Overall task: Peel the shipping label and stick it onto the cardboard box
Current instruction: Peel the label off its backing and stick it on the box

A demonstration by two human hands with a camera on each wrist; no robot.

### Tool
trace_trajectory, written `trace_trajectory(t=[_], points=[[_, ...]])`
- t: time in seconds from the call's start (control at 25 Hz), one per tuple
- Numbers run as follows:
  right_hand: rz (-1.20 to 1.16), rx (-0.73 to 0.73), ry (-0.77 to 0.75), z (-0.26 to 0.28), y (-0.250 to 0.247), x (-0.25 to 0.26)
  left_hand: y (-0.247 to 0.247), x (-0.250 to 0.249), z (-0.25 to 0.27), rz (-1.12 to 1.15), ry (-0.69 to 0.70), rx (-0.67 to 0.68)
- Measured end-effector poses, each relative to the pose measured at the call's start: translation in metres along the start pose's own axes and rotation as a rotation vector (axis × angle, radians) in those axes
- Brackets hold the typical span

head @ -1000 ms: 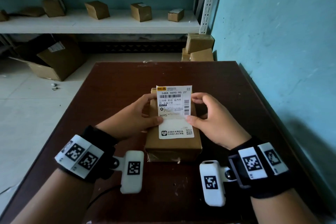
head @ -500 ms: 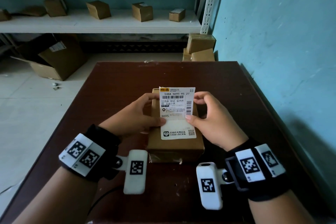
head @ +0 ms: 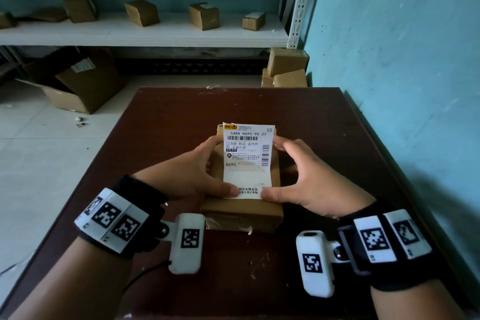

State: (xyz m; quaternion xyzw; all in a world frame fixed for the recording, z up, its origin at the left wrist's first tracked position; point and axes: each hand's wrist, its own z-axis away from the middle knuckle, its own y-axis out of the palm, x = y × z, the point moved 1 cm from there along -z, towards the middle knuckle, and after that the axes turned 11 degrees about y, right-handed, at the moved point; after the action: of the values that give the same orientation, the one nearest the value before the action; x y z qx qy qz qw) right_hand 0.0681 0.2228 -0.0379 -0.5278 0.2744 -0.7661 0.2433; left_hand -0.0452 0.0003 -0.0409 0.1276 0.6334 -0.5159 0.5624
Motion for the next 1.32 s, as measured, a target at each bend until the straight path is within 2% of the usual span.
trace_trajectory(t=[0.16, 0.24, 0.32, 0.4, 0.6, 0.8, 0.88, 1.0, 1.16, 1.32], points=[[0.064, 0.064, -0.012, 0.003, -0.003, 0.000, -0.003, 0.002, 0.007, 0.039, -0.025, 0.063], [0.092, -0.002, 0.003, 0.003, 0.002, 0.007, 0.002, 0.002, 0.005, 0.026, -0.001, 0.029], [0.150, -0.105, -0.002, 0.004, 0.009, 0.015, 0.006, 0.002, 0.001, -0.087, 0.007, -0.043], [0.200, -0.123, -0.020, 0.003, 0.012, 0.016, 0.005, 0.004, 0.000, -0.078, 0.018, -0.047], [0.044, 0.007, -0.010, 0.002, 0.003, 0.006, -0.004, 0.009, 0.007, 0.056, 0.004, 0.016], [0.068, -0.068, 0.016, 0.002, -0.002, 0.009, 0.001, 0.000, 0.007, -0.009, 0.031, 0.000], [0.073, -0.094, 0.044, 0.001, -0.003, 0.008, 0.002, -0.003, 0.010, -0.019, 0.037, 0.042], [0.033, -0.056, 0.070, 0.001, -0.001, 0.005, 0.007, -0.008, 0.011, -0.010, 0.038, 0.101], [0.012, -0.063, 0.041, -0.001, -0.002, 0.003, 0.011, -0.005, 0.000, -0.069, 0.037, -0.021], [0.017, -0.049, 0.017, -0.002, -0.001, 0.002, 0.013, -0.002, -0.003, -0.026, 0.046, -0.062]])
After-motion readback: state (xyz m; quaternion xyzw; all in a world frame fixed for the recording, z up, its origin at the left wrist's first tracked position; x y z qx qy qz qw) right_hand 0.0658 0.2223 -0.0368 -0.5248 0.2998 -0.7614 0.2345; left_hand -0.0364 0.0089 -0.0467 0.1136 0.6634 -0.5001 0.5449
